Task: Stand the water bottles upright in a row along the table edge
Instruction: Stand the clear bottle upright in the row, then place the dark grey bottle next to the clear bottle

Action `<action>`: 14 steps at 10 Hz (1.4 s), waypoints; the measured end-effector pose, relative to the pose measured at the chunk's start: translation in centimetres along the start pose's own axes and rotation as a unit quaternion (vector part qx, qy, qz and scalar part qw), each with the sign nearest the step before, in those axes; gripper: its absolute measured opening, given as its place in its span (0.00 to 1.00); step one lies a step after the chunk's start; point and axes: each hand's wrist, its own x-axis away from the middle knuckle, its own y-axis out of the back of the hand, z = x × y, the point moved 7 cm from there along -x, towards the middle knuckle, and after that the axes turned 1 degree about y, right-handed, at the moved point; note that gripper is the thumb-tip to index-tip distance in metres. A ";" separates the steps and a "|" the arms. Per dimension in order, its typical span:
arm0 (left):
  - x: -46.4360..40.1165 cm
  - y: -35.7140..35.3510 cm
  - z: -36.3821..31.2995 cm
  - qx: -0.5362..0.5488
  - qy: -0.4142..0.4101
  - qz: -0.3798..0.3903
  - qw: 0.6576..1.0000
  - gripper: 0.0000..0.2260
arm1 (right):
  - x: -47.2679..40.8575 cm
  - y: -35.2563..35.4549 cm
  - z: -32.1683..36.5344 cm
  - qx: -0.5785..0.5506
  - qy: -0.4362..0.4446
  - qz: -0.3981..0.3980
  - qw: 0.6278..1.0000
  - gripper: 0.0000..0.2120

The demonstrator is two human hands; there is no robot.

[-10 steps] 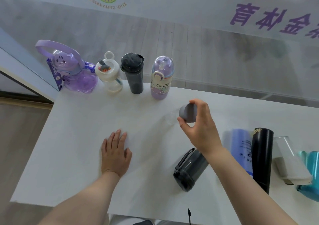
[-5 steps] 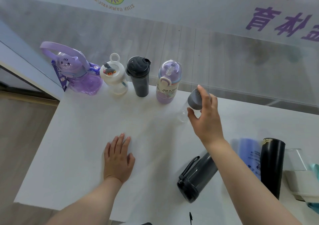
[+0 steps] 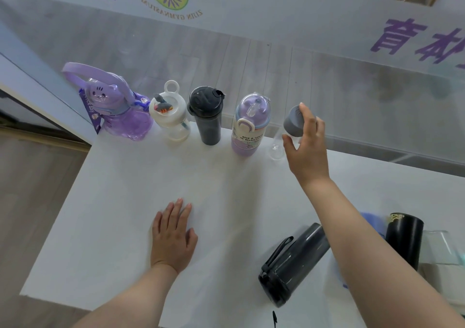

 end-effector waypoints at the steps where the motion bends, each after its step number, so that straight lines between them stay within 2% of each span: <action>1: 0.0 0.1 0.0 -0.001 -0.001 -0.001 1.000 0.27 | -0.7 -0.2 0.1 -0.004 0.003 0.001 1.000 0.31; 3: 0.0 0.1 0.0 -0.003 0.001 -0.003 1.000 0.27 | -0.6 -0.2 0.1 -0.004 0.005 0.004 1.000 0.32; 4: 0.1 0.1 -0.1 -0.002 0.001 -0.002 1.000 0.27 | -0.9 -0.4 0.0 0.016 0.004 0.032 0.999 0.33; 5: 0.1 0.1 -0.1 -0.004 0.003 0.000 1.000 0.27 | -0.8 -0.1 -0.5 0.029 -0.006 0.059 0.998 0.38; 6: 0.0 0.0 -0.1 -0.005 0.002 0.003 1.000 0.27 | 0.1 1.1 -0.7 0.038 -0.014 0.043 0.998 0.41; 8: 0.1 -0.1 0.0 -0.007 0.003 0.001 1.000 0.27 | 3.9 3.6 -0.8 0.047 0.019 0.018 0.999 0.38; 9: 0.1 -0.2 0.0 -0.007 0.004 -0.001 1.000 0.27 | 7.1 4.0 -1.6 0.038 0.032 0.038 0.998 0.34; 10: 0.1 -0.2 0.0 -0.004 0.004 -0.004 1.000 0.27 | 11.1 3.1 -3.2 0.062 0.026 0.120 0.991 0.30; 11: 0.1 -0.2 -0.1 -0.008 0.003 -0.006 1.000 0.28 | 15.3 1.7 -5.5 0.134 -0.002 0.234 0.963 0.30; 12: 0.1 -0.2 -0.1 -0.010 0.004 -0.006 1.000 0.28 | 18.6 1.1 -6.8 0.218 0.029 0.298 0.929 0.34; 14: 0.2 -0.1 -0.3 -0.001 0.001 -0.019 1.000 0.28 | 22.1 1.5 -7.2 0.313 0.081 0.379 0.867 0.38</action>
